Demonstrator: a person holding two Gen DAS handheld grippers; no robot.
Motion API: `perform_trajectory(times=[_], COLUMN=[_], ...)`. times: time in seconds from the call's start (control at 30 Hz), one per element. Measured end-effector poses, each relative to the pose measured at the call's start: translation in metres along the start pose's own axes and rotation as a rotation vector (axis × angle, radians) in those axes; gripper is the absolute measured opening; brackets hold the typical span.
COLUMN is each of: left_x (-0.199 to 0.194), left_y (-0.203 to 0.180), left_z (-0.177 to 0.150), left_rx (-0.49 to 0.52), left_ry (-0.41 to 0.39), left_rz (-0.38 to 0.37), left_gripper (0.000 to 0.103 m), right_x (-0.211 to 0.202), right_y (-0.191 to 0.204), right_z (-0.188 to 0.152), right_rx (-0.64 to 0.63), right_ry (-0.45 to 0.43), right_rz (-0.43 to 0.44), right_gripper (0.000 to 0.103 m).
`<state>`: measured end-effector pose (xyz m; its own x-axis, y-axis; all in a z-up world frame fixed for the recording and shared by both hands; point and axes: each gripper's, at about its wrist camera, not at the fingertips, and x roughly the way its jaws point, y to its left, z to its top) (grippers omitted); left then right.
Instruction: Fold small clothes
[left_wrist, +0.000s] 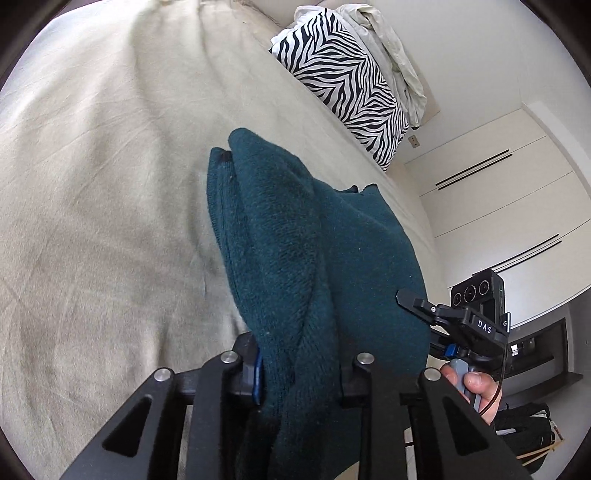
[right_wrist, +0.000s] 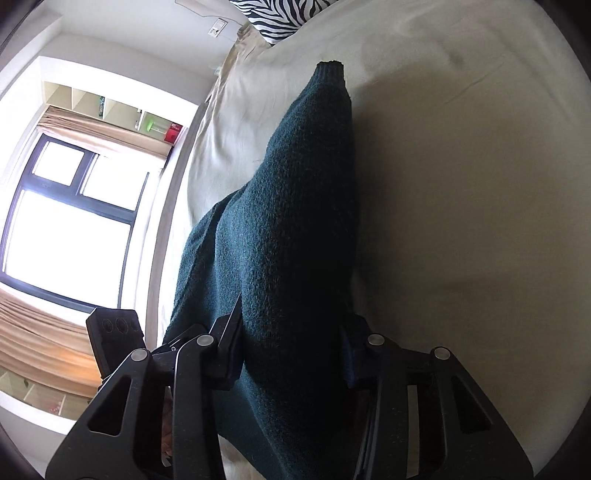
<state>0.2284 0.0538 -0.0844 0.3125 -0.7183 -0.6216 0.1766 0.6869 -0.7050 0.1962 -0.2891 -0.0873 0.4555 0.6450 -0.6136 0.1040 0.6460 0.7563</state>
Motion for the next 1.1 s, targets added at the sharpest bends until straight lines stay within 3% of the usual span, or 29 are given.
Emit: perform_trajectory(times=[0.2, 0.33, 0.43, 0.47, 0.57, 0.7, 0.77, 0.83, 0.87, 0.9, 1.03, 1.1], left_x=[-0.030, -0.034, -0.016, -0.008, -0.011, -0.037, -0.057, -0.077, -0.087, -0.097, -0.131, -0.143], left_y=[-0.035, -0.035, -0.025, -0.019, -0.015, -0.017, -0.019, -0.026, -0.032, -0.042, -0.099, -0.132], left_z=[-0.046, -0.088, -0.115, -0.122, -0.128, -0.134, -0.140, -0.147, -0.151, -0.156, -0.182, -0.195], left_rx=[0.059, 0.029, 0.023, 0.025, 0.024, 0.018, 0.021, 0.032, 0.051, 0.088, 0.353, 0.481], left_ry=[-0.007, 0.034, 0.082, 0.088, 0.044, 0.012, -0.030, -0.096, -0.139, -0.195, -0.443, -0.565], left_rz=[0.000, 0.002, 0.088, 0.117, 0.086, 0.121, 0.149, 0.168, 0.184, 0.231, 0.537, 0.625], left_gripper=[0.028, 0.028, 0.033, 0.037, 0.039, 0.044, 0.053, 0.071, 0.075, 0.080, 0.103, 0.103], right_x=[-0.048, -0.066, -0.059, -0.052, -0.053, -0.074, -0.101, -0.125, -0.138, -0.149, -0.195, -0.213], right_y=[0.000, -0.011, -0.027, -0.035, -0.057, -0.048, -0.049, -0.045, -0.043, -0.037, -0.002, 0.020], right_z=[-0.046, -0.090, -0.115, -0.121, -0.124, -0.129, -0.135, -0.145, -0.151, -0.158, -0.190, -0.200], right_rx=[-0.002, 0.030, 0.015, 0.003, 0.108, 0.111, 0.109, 0.089, 0.066, 0.038, -0.154, -0.290], right_ry=[-0.004, 0.006, 0.008, 0.007, -0.033, -0.071, -0.140, -0.221, -0.264, -0.306, -0.450, -0.520], right_rz=[0.053, 0.055, -0.046, -0.065, 0.040, -0.010, -0.031, -0.083, -0.120, -0.156, -0.289, -0.387], right_gripper=[0.038, 0.038, 0.040, 0.043, 0.045, 0.050, 0.050, 0.055, 0.056, 0.057, 0.062, 0.064])
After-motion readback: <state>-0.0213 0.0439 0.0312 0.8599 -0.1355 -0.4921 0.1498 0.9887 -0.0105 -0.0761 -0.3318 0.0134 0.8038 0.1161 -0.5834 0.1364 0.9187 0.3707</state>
